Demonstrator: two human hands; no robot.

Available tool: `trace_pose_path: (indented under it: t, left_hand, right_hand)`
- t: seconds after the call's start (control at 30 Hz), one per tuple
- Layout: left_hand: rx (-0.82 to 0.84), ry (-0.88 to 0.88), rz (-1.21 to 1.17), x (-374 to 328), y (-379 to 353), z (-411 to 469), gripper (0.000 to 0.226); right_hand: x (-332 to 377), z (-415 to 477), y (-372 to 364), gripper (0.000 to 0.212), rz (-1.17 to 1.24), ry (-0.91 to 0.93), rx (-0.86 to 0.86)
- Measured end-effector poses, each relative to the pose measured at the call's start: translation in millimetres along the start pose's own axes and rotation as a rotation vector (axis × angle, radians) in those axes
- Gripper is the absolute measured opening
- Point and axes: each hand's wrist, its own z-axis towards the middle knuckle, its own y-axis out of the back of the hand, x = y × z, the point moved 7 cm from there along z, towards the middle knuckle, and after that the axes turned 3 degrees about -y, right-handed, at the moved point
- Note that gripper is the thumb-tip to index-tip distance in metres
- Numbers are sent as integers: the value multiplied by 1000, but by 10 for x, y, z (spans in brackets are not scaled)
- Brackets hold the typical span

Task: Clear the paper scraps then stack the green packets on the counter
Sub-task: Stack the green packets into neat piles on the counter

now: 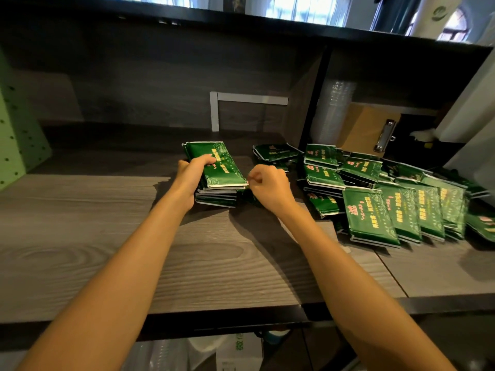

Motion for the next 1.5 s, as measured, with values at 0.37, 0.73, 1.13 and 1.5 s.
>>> trace_pose_path:
  t: [0.37, 0.73, 1.13, 1.5]
  left_hand:
    - [25, 22, 45, -21, 139, -2, 56]
    - [-25, -33, 67, -115, 279, -10, 43]
    - [-82, -100, 33, -118, 237, -33, 41]
    - [-84, -131, 92, -38, -34, -132, 76]
  right_hand:
    - [-379, 10, -161, 100, -23, -351, 228]
    - [-349, -8, -194, 84, -99, -466, 333]
    - [-230, 26, 6, 9, 915, -363, -91]
    - [111, -41, -141, 30, 678, -88, 109]
